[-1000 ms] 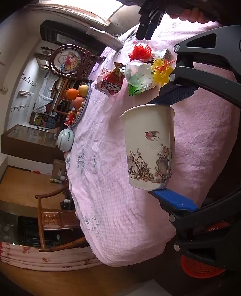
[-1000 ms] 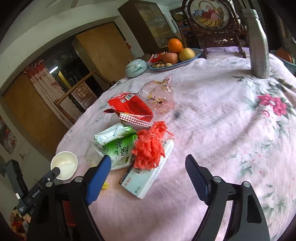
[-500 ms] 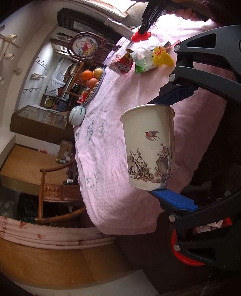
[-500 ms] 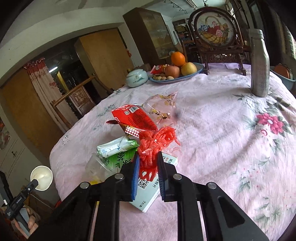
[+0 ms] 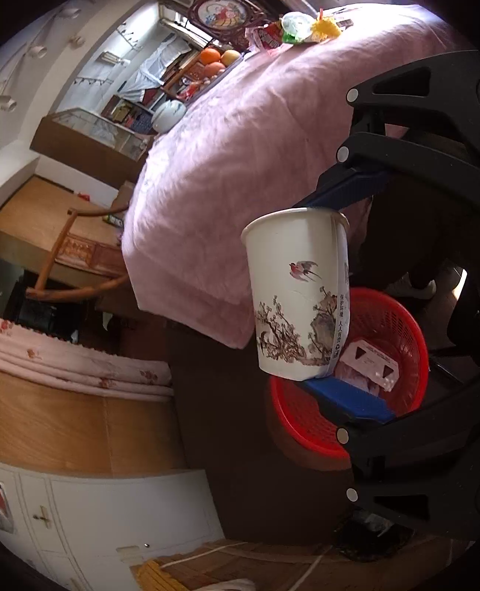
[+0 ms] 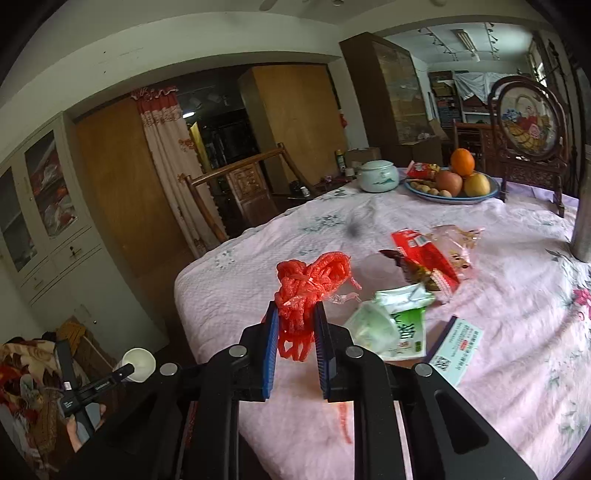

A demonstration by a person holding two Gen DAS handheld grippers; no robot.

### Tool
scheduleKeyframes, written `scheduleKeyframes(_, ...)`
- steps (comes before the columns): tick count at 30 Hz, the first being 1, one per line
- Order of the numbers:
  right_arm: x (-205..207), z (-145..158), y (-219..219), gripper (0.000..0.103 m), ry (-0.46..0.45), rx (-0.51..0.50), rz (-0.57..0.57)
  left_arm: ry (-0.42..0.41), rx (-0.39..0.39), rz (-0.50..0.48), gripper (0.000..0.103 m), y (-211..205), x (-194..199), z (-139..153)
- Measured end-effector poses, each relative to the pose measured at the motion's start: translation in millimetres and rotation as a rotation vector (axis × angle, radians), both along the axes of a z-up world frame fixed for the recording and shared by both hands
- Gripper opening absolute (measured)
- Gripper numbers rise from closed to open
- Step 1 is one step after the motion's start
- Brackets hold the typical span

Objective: Collect trash

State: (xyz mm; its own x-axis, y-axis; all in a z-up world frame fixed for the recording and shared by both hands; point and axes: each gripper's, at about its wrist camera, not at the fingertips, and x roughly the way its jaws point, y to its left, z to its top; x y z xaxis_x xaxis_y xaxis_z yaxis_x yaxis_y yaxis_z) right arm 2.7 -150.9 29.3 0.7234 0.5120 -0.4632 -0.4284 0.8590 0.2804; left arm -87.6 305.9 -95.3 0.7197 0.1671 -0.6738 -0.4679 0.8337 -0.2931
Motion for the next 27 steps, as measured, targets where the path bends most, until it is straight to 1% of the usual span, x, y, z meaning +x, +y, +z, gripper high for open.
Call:
scheduleKeyframes(3, -7, 1, 35, 0.019, 0.007, -0.020, 0.077, 0.076, -0.026, 0.078, 0.089, 20, -6, -30)
scheduleKeyframes(4, -9, 0, 47, 0.019, 0.011, -0.028, 0.103, 0.089, -0.043, 0.100, 0.090, 26, -9, -38)
scheduleKeyframes(7, -17, -5, 85, 0.019, 0.029, -0.056, 0.183, 0.078, -0.097, 0.137, 0.090, 39, -22, -51)
scheduleKeyframes(9, -23, -9, 110, 0.019, 0.047, -0.072, 0.237, 0.074, -0.093, 0.177, 0.092, 45, -30, -54)
scheduleKeyframes(12, -28, -18, 149, 0.019, 0.085, -0.090, 0.323, 0.104, -0.051, 0.264, 0.092, 53, -41, -53)
scheduleKeyframes(14, -34, -26, 174, 0.019, 0.110, -0.099, 0.375, 0.106, -0.033, 0.324, 0.093, 60, -49, -49)
scheduleKeyframes(17, -36, -38, 211, 0.019, 0.153, -0.115, 0.445, 0.098, -0.034, 0.386, 0.095, 69, -61, -47)
scheduleKeyframes(23, -39, -65, 281, 0.019, 0.221, -0.171, 0.561, 0.113, -0.088, 0.427, 0.095, 89, -70, -55)
scheduleKeyframes(26, -42, -79, 313, 0.020, 0.257, -0.187, 0.608, 0.129, -0.089, 0.445, 0.095, 93, -71, -58)
scheduleKeyframes(27, -42, -83, 323, 0.022, 0.268, -0.192, 0.622, 0.133, -0.089, 0.451, 0.095, 95, -71, -60)
